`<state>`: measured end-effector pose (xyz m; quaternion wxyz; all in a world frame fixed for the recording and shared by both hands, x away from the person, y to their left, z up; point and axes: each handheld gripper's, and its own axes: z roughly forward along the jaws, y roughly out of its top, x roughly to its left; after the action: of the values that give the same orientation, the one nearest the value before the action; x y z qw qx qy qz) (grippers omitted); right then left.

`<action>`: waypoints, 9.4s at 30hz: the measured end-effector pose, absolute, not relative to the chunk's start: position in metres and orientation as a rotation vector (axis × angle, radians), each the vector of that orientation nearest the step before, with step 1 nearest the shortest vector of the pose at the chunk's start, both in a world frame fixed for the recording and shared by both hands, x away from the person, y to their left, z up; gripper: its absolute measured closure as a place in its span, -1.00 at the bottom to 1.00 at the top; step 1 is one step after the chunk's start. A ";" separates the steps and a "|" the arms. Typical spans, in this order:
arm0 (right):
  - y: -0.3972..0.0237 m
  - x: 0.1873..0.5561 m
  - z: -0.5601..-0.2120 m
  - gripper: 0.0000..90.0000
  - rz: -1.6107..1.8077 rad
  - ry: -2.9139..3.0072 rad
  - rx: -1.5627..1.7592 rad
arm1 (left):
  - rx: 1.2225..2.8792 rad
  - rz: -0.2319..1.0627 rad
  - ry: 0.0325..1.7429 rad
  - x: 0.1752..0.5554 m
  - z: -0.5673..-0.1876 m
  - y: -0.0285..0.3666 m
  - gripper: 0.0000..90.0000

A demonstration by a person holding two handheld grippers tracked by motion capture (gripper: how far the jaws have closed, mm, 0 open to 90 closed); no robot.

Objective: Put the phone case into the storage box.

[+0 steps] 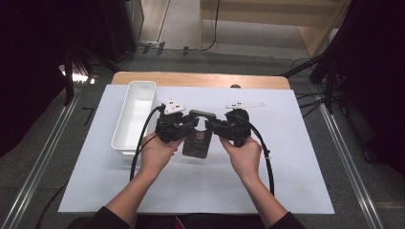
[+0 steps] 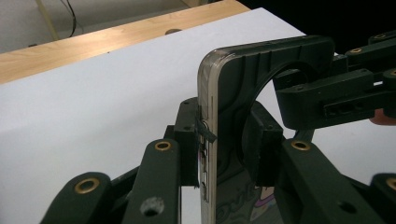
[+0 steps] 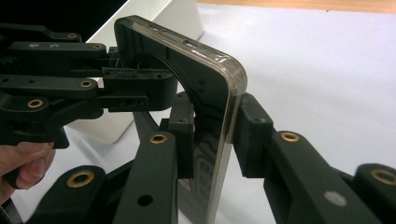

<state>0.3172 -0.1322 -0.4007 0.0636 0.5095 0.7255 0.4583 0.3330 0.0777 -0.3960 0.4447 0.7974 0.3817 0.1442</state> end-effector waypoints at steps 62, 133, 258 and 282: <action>-0.133 0.315 -0.396 0.33 1.413 2.198 1.469 | 1.945 0.251 0.942 0.338 -0.393 0.083 0.62; -0.211 0.268 -0.442 -0.47 1.411 2.387 1.235 | 1.954 0.179 0.898 0.342 -0.386 0.092 0.62; -0.251 0.236 -0.468 -0.48 1.325 2.383 1.328 | 1.849 0.302 1.043 0.420 -0.294 0.210 0.61; -0.251 0.237 -0.468 -0.48 1.320 2.384 1.327 | 1.813 0.383 1.098 0.437 -0.297 0.244 0.61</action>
<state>0.2366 -0.2507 -0.4680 0.0551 0.4372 0.7854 0.4348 0.4370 0.2441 -0.2967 0.4740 0.7411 0.4490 0.1564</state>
